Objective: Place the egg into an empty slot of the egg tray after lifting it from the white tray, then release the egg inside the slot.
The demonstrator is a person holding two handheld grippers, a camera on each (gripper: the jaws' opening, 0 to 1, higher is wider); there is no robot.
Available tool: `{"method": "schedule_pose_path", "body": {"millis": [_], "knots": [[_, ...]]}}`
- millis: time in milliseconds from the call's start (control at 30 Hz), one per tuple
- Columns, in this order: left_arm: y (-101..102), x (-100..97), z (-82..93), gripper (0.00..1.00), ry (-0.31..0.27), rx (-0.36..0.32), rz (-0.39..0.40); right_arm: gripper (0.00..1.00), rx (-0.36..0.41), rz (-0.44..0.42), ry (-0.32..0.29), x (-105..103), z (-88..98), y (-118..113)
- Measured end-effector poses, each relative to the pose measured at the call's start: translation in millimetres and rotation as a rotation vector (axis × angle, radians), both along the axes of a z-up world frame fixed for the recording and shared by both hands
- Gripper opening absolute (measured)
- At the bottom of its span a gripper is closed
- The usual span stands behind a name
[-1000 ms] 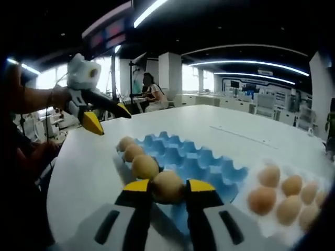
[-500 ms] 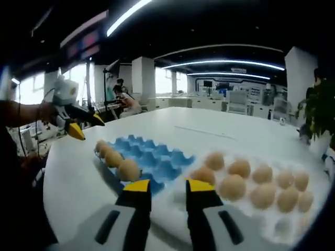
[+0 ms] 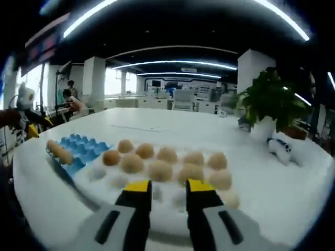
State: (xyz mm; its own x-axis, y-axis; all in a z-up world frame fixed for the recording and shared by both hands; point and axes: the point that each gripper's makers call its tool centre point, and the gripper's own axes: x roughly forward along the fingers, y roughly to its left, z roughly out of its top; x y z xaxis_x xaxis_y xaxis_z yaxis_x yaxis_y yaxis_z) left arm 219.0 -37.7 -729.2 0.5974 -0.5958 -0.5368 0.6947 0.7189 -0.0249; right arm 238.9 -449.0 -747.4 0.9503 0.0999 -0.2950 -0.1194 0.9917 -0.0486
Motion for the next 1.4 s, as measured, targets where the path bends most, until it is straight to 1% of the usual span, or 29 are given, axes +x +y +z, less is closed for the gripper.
{"method": "schedule_pose_path", "body": {"millis": [33,100,133,200,267,300,367,400,467,500,533,567,600,633,667,700,733,767,800,1000,1133,1233,1333,1400], "knots": [[-0.4,-0.7,-0.4,0.68,0.002,0.002,-0.001,0.25,0.022,-0.046,0.007,-1.3,-0.7,-14.3],[-1.1,-1.4,-0.6,0.68,0.003,0.002,-0.002,0.26,0.028,-0.093,-0.001,-1.6,0.2,-28.8],[-1.8,-2.4,-1.2,0.68,0.006,0.003,-0.004,0.26,0.041,-0.136,-0.001,-2.3,-1.5,-44.3],[-2.1,-3.0,-1.5,0.69,0.007,0.005,-0.005,0.26,0.049,-0.150,0.012,-1.7,-5.7,-53.9],[-2.2,-2.1,-0.1,0.69,0.005,-0.010,0.008,0.27,0.071,-0.164,0.032,-0.5,-12.3,-60.9],[-2.2,-1.0,1.8,0.69,0.006,-0.032,0.018,0.27,0.067,-0.161,0.031,0.6,-13.1,-61.8],[-0.8,-1.3,0.8,0.69,0.008,-0.019,0.016,0.27,0.063,-0.148,0.045,3.1,-17.8,-61.2],[0.5,-1.6,-0.5,0.69,0.004,0.002,0.012,0.27,0.059,-0.139,0.061,3.9,-21.8,-59.5],[-0.3,-2.1,0.3,0.69,0.008,-0.009,0.014,0.28,0.070,-0.112,0.098,4.6,-31.0,-53.3],[-0.6,-2.2,1.1,0.69,0.008,-0.015,0.014,0.28,0.043,-0.108,0.068,5.7,-27.2,-53.2],[-0.2,-1.9,1.9,0.70,0.005,-0.015,0.017,0.29,0.046,-0.110,0.074,5.9,-28.1,-52.8],[0.2,-1.6,2.3,0.70,0.003,-0.015,0.020,0.28,0.053,-0.112,0.064,7.0,-25.9,-53.7],[0.6,-1.7,2.5,0.70,0.005,-0.017,0.023,0.27,0.081,-0.130,0.063,7.2,-26.0,-55.1],[1.1,-1.9,2.2,0.69,0.007,-0.016,0.024,0.27,0.082,-0.137,0.063,7.2,-25.9,-57.7],[1.3,-2.4,1.9,0.69,0.007,-0.013,0.024,0.26,0.106,-0.134,0.062,7.6,-25.4,-57.1],[1.5,-2.8,1.4,0.69,0.007,-0.009,0.022,0.26,0.100,-0.132,0.062,7.3,-25.5,-56.8],[1.5,-3.4,1.0,0.69,0.008,-0.006,0.019,0.27,0.066,-0.107,0.061,7.4,-25.9,-53.5],[1.5,-3.5,1.0,0.69,0.008,-0.006,0.018,0.27,0.050,-0.100,0.060,6.8,-25.9,-52.7],[1.4,-3.4,1.1,0.69,0.008,-0.007,0.018,0.27,0.049,-0.099,0.059,7.2,-26.6,-52.1],[0.6,-0.7,3.3,0.69,0.001,-0.008,0.015,0.27,0.042,-0.092,0.060,6.5,-26.1,-49.7],[0.4,-0.2,4.0,0.69,-0.003,-0.007,0.013,0.25,0.041,-0.091,0.082,6.9,-24.9,-47.2],[0.4,-0.1,5.5,0.69,-0.011,-0.010,0.015,0.25,0.037,-0.091,0.086,5.9,-24.2,-46.0],[-0.4,-0.2,7.6,0.68,-0.026,-0.010,0.008,0.25,0.061,-0.103,0.084,5.0,-23.1,-45.9],[-0.3,-0.5,7.3,0.68,-0.026,-0.008,0.007,0.25,0.065,-0.104,0.083,4.4,-21.0,-45.6]]}}
